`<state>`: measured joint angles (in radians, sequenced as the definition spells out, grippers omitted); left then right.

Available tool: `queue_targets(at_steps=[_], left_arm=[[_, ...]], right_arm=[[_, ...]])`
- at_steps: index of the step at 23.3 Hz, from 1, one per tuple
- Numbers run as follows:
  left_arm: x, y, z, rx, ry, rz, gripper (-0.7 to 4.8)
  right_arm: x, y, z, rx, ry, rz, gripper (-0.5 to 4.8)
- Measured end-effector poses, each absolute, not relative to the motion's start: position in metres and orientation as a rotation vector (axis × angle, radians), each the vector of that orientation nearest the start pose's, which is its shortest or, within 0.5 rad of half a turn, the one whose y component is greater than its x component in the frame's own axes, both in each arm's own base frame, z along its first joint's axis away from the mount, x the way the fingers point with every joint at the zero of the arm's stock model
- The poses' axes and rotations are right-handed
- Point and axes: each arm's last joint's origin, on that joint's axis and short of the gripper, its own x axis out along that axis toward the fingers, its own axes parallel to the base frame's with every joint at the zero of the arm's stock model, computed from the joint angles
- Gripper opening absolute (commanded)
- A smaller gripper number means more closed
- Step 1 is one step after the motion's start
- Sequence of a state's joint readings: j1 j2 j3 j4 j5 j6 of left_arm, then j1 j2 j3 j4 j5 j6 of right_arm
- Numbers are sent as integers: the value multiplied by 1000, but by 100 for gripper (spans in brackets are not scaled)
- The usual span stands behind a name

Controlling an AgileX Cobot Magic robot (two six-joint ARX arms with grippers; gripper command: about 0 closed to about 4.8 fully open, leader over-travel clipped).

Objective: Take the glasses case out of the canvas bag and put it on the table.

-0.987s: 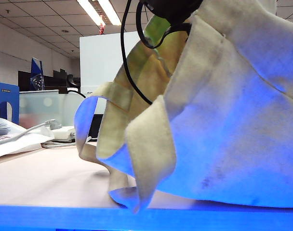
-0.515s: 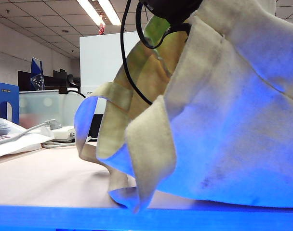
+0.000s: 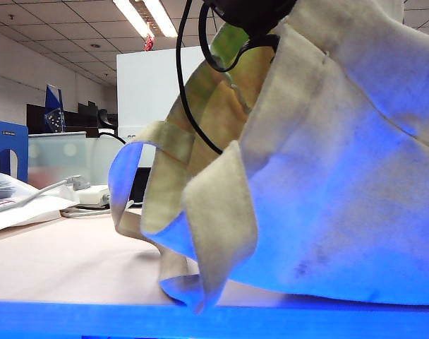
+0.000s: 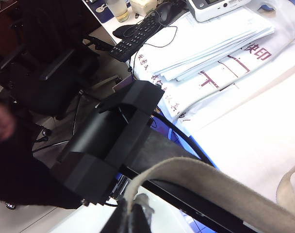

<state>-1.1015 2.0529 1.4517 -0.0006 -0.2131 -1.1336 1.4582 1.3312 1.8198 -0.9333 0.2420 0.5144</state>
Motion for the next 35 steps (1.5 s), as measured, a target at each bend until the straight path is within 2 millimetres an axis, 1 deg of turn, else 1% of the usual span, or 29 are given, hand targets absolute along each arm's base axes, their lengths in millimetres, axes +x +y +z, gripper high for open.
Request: queue_targets(at_steps=[17, 19, 20, 21, 22, 27, 30, 35], left_arm=[[213, -405, 194, -660, 882, -463, 479], [213, -405, 194, -602, 842, -463, 479], [214, -404, 194, -520, 810, -490, 479], [214, -404, 194, -397, 771, -539, 479], [214, -404, 194, -341, 753, -562, 479], [214, -404, 194, -133, 679, -619, 479], [214, -403, 193, -89, 677, -627, 479], [214, -403, 193, -88, 677, -627, 479]], right_arm=[[33, 230, 487, 92, 602, 1070, -2], [33, 230, 487, 92, 602, 1070, -2], [33, 230, 487, 92, 603, 1070, -2], [33, 230, 487, 92, 603, 1070, -2], [33, 230, 487, 92, 603, 1070, -2], [33, 230, 487, 92, 603, 1069, -2], [33, 230, 487, 91, 603, 1069, -2], [33, 230, 487, 91, 603, 1069, -2]])
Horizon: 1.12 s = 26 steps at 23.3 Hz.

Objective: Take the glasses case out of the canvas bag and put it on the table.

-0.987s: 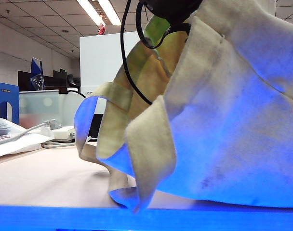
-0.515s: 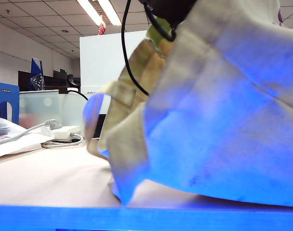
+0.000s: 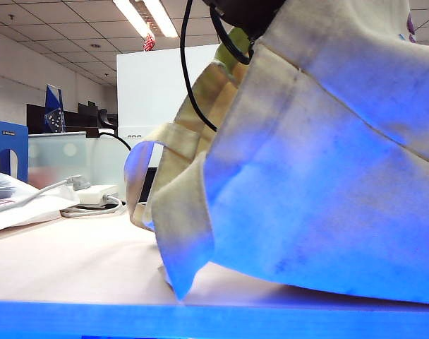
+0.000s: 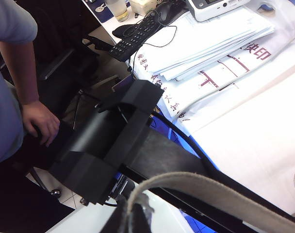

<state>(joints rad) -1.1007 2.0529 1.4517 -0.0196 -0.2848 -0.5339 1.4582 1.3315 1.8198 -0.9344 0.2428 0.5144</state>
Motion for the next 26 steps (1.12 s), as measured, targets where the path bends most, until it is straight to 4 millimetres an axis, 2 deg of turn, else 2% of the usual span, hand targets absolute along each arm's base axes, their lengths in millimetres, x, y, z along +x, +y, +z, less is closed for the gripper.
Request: queue_targets(at_steps=[8, 15, 23, 26], left_arm=[[215, -403, 193, -92, 669, -630, 479], [214, -407, 197, -113, 659, -714, 479], [217, -406, 198, -93, 621, -677, 479], [217, -406, 198, -120, 672, -761, 479]], right_arm=[[33, 230, 487, 91, 603, 1069, -2], [33, 230, 487, 91, 603, 1069, -2], [33, 230, 487, 92, 603, 1069, -2], [33, 230, 487, 91, 603, 1069, -2]])
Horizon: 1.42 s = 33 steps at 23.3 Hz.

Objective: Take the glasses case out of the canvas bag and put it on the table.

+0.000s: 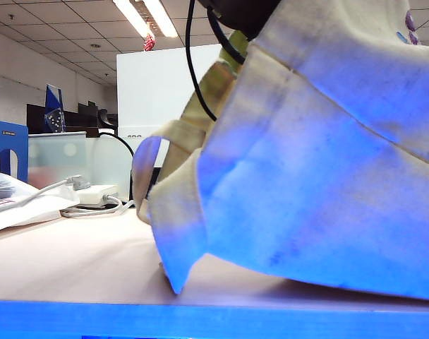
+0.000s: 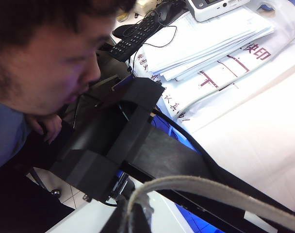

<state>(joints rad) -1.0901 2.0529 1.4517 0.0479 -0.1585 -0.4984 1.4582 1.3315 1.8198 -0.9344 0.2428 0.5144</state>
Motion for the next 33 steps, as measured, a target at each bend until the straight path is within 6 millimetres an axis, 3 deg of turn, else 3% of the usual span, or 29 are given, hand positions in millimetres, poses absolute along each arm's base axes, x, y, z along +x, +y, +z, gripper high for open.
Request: queue_targets(at_steps=[2, 5, 11, 12, 15, 18, 20, 22, 24, 29, 33], left_arm=[[212, -408, 197, -218, 795, -854, 479], [209, -406, 192, -340, 945, -804, 479], [188, -420, 199, -473, 1061, -823, 479], [184, -422, 196, -481, 1080, -819, 479], [185, -421, 163, -509, 1270, -681, 479], [190, -425, 163, -541, 1235, -717, 479], [194, -435, 182, -581, 1186, -767, 479], [201, -448, 220, -646, 1092, -859, 479], [201, -450, 229, -643, 1092, -830, 479], [204, -455, 186, -595, 1194, -728, 479], [208, -464, 177, -655, 1162, -783, 479]], right_arm=[[33, 230, 487, 91, 603, 1069, -2], [33, 230, 487, 91, 603, 1069, -2], [33, 230, 487, 92, 602, 1070, -2], [33, 230, 487, 92, 603, 1070, -2], [33, 230, 486, 90, 604, 1069, -2], [33, 230, 486, 89, 605, 1068, -2], [33, 230, 486, 89, 605, 1068, -2], [33, 230, 486, 91, 604, 1069, -2], [33, 230, 487, 92, 603, 1070, -2], [33, 230, 486, 84, 608, 1065, -2], [33, 229, 486, 84, 608, 1064, -2]])
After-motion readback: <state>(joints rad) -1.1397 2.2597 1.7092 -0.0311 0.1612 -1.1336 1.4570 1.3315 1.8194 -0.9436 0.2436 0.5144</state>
